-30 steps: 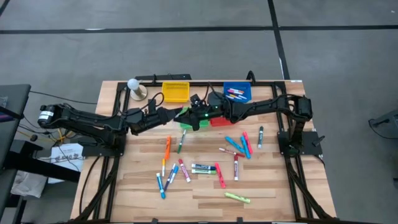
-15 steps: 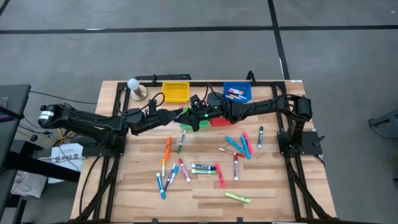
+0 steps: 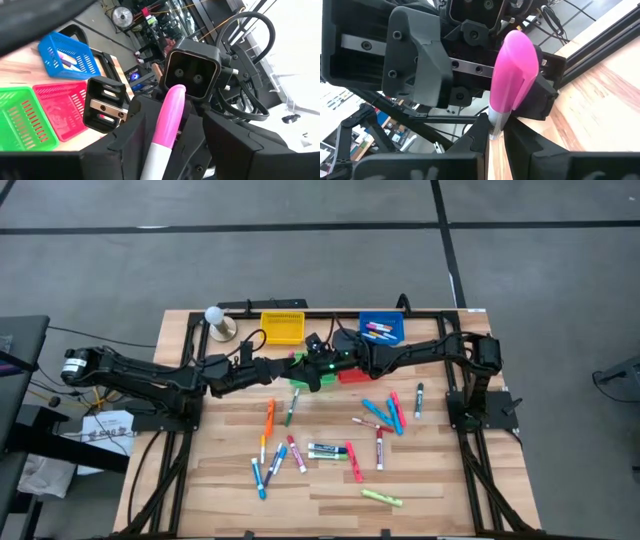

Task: Pick & Place Markers
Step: Put the small pink highlighter pen into the blue bin

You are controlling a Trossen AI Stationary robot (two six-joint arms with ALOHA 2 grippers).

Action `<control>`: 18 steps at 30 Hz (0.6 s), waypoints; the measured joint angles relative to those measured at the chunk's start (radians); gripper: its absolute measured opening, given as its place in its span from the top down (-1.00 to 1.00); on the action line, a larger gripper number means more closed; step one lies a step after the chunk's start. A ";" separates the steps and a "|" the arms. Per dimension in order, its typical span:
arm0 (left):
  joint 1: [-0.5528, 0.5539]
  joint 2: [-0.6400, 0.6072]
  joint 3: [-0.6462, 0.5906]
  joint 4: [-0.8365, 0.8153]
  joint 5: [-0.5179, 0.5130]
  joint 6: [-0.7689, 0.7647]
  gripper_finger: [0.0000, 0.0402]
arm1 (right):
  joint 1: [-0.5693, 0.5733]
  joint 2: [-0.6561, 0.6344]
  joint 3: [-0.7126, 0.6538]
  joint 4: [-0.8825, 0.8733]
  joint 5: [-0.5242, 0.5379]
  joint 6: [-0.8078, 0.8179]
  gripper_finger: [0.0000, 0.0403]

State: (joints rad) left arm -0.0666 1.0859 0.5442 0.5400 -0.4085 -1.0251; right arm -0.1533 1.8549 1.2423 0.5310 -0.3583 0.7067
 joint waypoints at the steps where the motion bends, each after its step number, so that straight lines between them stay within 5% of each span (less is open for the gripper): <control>1: 0.000 0.000 0.000 0.000 0.000 0.000 0.01 | 0.003 0.000 0.000 0.001 0.000 0.000 0.84; 18: 0.000 -0.005 -0.003 -0.009 0.001 0.026 0.01 | 0.022 -0.016 0.005 -0.043 -0.005 -0.006 0.86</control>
State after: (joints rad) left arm -0.0662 1.0813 0.5411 0.5308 -0.4079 -0.9989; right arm -0.1314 1.8394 1.2473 0.4876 -0.3632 0.7007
